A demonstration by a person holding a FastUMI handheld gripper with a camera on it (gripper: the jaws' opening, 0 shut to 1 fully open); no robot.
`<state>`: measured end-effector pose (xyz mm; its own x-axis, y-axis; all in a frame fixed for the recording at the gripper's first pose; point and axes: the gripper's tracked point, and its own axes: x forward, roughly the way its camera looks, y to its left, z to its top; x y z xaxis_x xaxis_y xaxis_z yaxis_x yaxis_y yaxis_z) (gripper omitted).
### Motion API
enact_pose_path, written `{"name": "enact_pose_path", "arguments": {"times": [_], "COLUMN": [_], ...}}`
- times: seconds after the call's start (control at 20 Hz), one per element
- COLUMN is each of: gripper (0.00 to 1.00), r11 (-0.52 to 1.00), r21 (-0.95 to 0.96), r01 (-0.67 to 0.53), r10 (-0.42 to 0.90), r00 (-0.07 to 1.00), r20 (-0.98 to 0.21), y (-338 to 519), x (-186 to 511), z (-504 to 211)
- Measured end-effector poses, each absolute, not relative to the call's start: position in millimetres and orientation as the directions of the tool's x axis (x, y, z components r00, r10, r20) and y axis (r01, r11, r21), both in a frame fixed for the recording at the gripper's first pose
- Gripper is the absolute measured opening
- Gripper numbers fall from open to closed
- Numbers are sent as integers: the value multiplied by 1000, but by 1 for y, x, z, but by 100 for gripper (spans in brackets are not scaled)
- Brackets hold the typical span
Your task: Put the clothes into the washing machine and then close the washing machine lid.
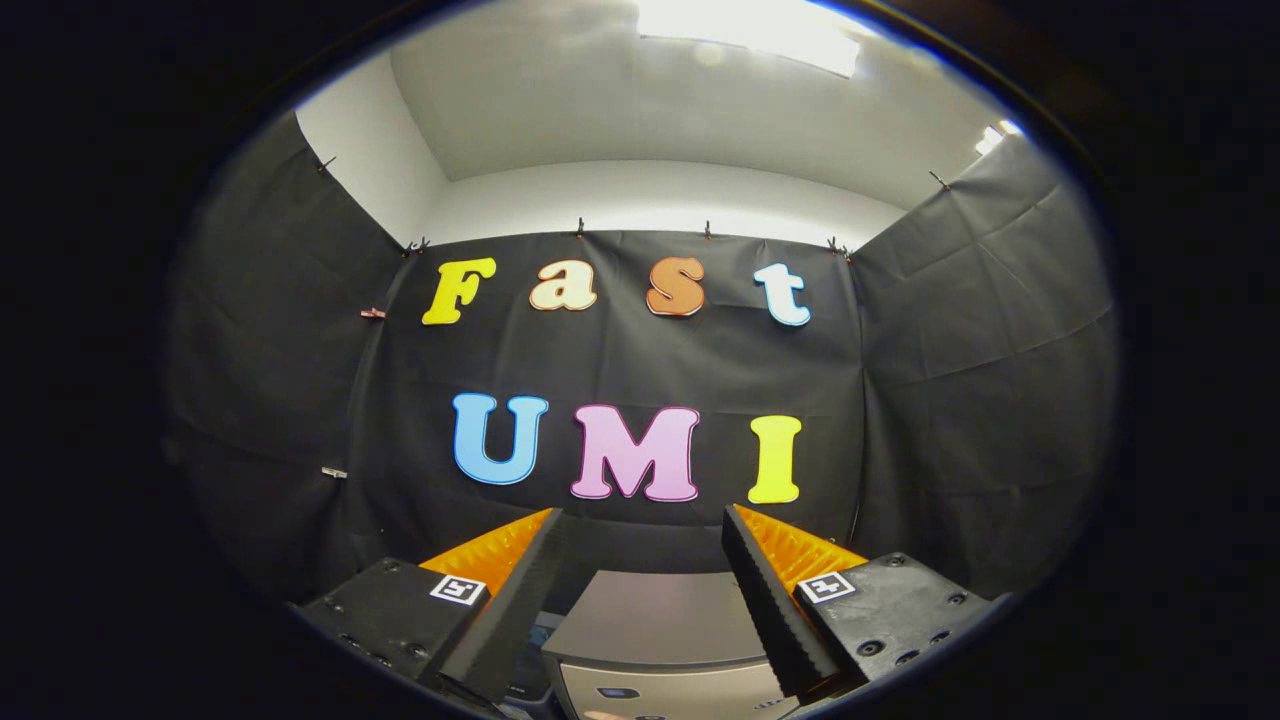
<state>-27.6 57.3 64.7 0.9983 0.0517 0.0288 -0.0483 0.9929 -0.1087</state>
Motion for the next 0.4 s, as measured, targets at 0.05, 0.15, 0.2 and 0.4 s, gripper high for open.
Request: {"name": "enact_pose_path", "arguments": {"times": [0.05,0.15,0.2,0.4], "gripper": [97,97,97,97], "r11": [993,992,992,993], "r21": [-110,-113,-114,-112], "r01": [-50,-55,-54,-47], "r10": [54,58,57,50], "r00": [998,998,998,999], "r20": [27,24,22,21], "y": [58,61,60,60], "x": [-27,-28,-28,-28], "z": [64,63,62,62]}}
